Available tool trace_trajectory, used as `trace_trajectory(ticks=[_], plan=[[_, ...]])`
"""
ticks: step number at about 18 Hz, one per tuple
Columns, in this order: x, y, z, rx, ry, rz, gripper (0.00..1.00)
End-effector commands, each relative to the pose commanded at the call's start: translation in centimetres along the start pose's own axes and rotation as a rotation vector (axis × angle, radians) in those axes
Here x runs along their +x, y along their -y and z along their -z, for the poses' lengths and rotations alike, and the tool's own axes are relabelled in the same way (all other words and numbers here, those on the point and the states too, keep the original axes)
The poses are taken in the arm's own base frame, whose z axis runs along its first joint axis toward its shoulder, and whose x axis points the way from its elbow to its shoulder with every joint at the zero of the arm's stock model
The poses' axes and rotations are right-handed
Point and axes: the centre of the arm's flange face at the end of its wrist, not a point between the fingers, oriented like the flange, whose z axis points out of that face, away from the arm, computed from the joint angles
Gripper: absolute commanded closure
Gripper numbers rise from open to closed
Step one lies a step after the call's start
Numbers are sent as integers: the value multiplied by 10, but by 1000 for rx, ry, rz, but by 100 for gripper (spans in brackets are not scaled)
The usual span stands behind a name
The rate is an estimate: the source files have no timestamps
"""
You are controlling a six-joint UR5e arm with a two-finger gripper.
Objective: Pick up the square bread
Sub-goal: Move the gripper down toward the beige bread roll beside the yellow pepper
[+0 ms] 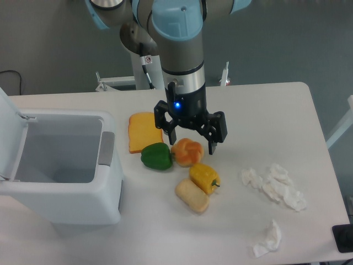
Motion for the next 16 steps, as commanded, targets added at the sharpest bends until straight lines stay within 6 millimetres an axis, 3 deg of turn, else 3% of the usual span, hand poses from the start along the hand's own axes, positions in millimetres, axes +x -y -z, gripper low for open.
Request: trace_trajectory(ticks=[8,16], plan=[[-1,-6,-13,-46,20,6,0],[7,-9,-56,-82,-25,63,0]])
